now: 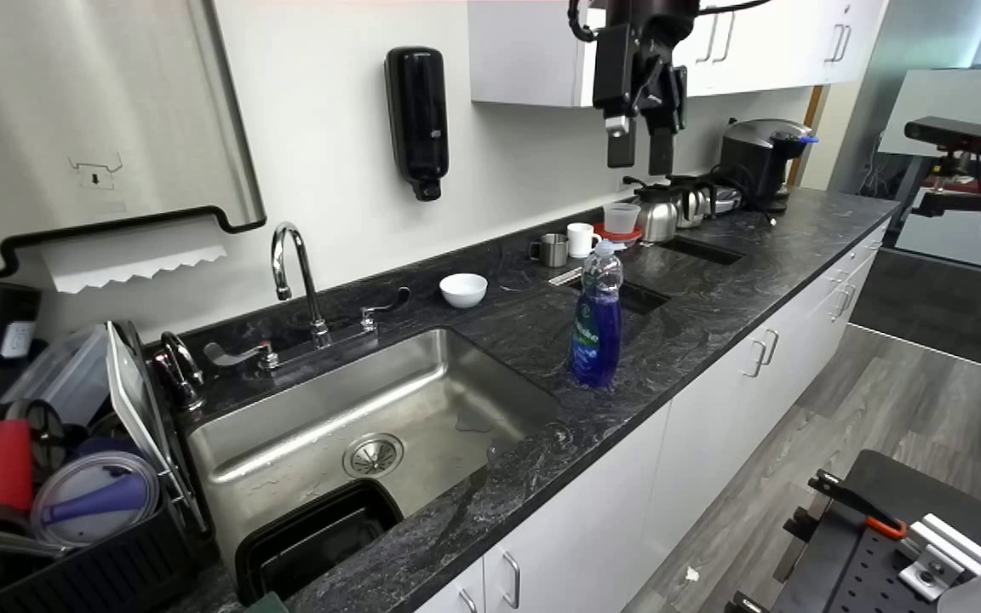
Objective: Pick up the dish soap bottle
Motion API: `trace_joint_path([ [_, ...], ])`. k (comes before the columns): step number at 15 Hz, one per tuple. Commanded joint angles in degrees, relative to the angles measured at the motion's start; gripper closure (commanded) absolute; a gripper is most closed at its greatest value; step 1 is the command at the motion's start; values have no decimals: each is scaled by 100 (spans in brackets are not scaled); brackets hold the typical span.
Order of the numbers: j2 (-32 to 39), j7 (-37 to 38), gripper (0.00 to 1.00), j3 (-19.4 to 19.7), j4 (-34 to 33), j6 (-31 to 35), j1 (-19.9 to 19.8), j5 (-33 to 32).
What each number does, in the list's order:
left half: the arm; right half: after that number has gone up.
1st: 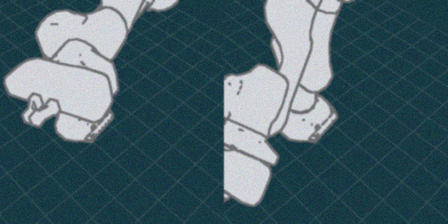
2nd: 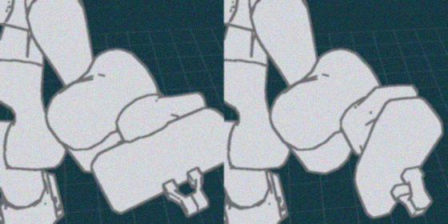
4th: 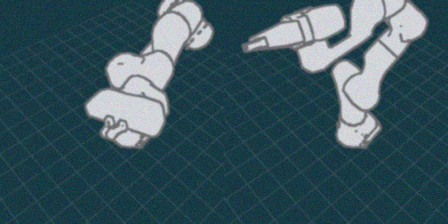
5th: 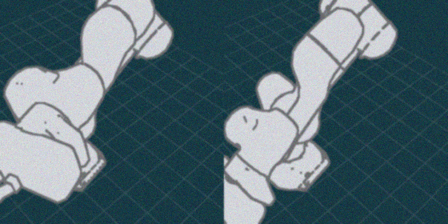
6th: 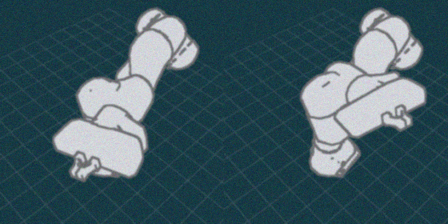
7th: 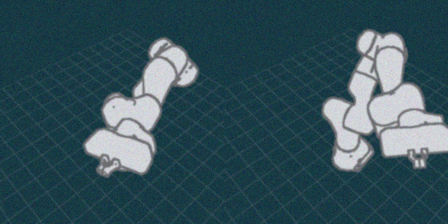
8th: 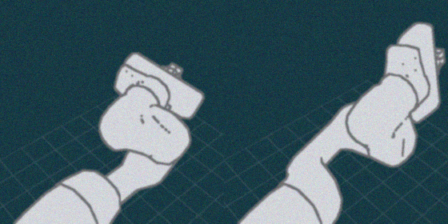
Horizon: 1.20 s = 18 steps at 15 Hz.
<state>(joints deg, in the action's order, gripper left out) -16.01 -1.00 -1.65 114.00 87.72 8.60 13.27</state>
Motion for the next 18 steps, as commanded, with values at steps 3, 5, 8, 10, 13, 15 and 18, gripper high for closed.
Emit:
trace_joint_path([
  [3, 4, -26, 0, -111, -13, -18, -131, 25],
  [5, 4, -26, 0, -111, -13, -18, -131, 25],
  [8, 4, -26, 0, -111, -13, -18, -131, 25],
  [10, 4, -26, 0, -111, -13, -18, -131, 25],
  [13, -59, -412, 0, -30, 140, 153, -136, 109],
  [15, -83, -646, 0, 26, 227, 223, -178, 122],
  [18, -124, -965, 0, 140, 334, 309, -270, 100],
])
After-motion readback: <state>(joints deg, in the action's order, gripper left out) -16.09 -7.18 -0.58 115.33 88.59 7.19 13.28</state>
